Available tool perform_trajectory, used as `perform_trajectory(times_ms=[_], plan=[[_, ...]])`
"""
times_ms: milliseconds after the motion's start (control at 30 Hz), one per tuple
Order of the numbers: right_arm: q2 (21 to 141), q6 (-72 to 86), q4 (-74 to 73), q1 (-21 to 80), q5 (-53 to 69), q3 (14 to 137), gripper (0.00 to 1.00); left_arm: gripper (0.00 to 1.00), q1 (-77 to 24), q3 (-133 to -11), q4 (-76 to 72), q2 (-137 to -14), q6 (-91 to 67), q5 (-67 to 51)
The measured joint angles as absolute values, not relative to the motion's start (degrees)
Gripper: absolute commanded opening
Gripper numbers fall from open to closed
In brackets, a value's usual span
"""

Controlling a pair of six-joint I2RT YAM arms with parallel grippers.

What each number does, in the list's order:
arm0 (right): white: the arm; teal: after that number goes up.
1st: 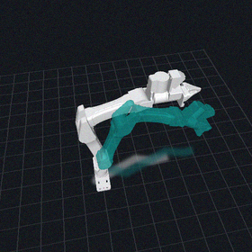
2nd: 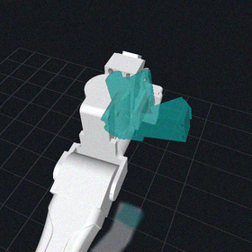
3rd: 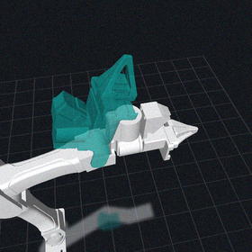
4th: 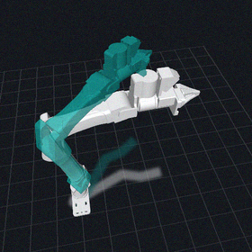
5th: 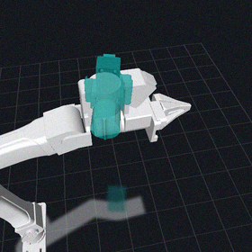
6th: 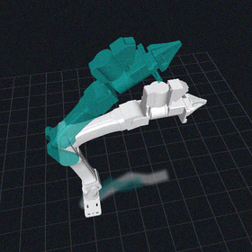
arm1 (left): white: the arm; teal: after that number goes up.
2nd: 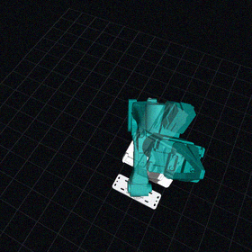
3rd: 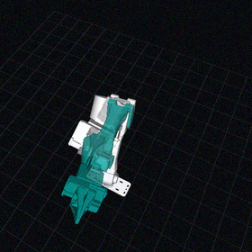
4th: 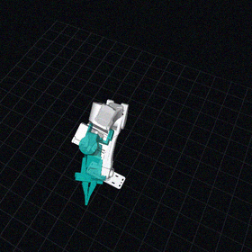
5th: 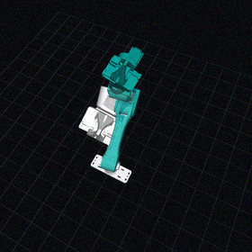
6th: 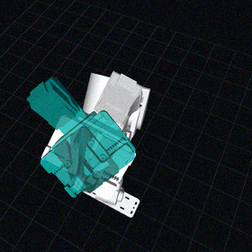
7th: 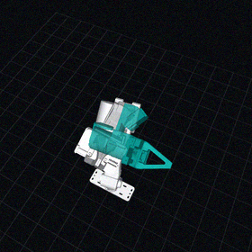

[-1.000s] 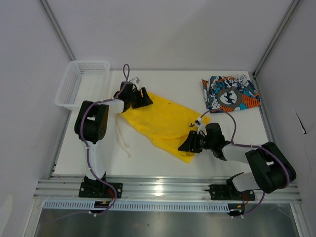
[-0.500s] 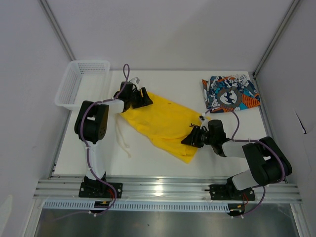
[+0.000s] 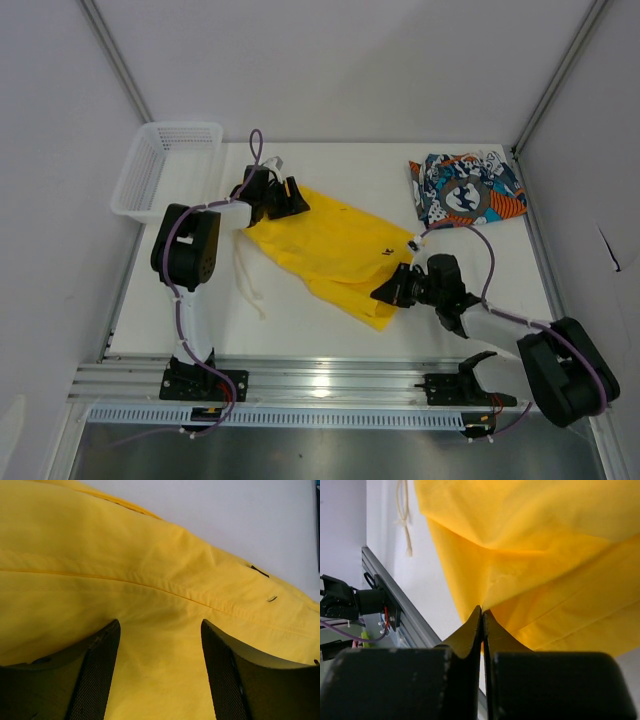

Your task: Fold and stack the shorts

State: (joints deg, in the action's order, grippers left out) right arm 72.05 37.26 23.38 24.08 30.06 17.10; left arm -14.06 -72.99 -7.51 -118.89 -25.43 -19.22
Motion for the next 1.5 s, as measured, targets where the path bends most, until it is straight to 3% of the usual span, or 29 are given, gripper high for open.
perform_trajectory(times_ms=[267, 433, 533, 700, 800, 833, 1500], plan=[[54.8, 35.9, 16.4, 30.6, 25.7, 12.1, 0.00, 0.69, -14.1, -73.7, -6.8, -119.2, -25.4, -19.0], [49.1, 35.4, 13.6, 36.0, 23.2, 10.1, 0.09, 0.69, -14.1, -73.9, -6.6, -119.3, -25.4, -19.0], [47.8, 35.2, 11.9, 38.2, 22.5, 9.8, 0.23, 0.69, -14.1, -74.0, -6.5, -119.3, -25.4, -19.0], [44.3, 34.9, 7.2, 39.1, 20.1, 9.8, 0.28, 0.69, -14.1, -74.2, -6.3, -119.4, -25.4, -18.9], [41.6, 35.4, 4.4, 39.0, 17.3, 10.0, 0.50, 0.69, -14.1, -74.2, -6.3, -119.4, -25.4, -18.7], [41.3, 35.6, 3.8, 39.0, 16.5, 10.1, 0.52, 0.69, -14.1, -74.3, -6.2, -119.4, -25.4, -18.7], [50.9, 40.6, 12.8, 36.6, 17.6, 10.2, 0.51, 0.69, -14.1, -74.4, -6.3, -119.5, -25.4, -18.6]])
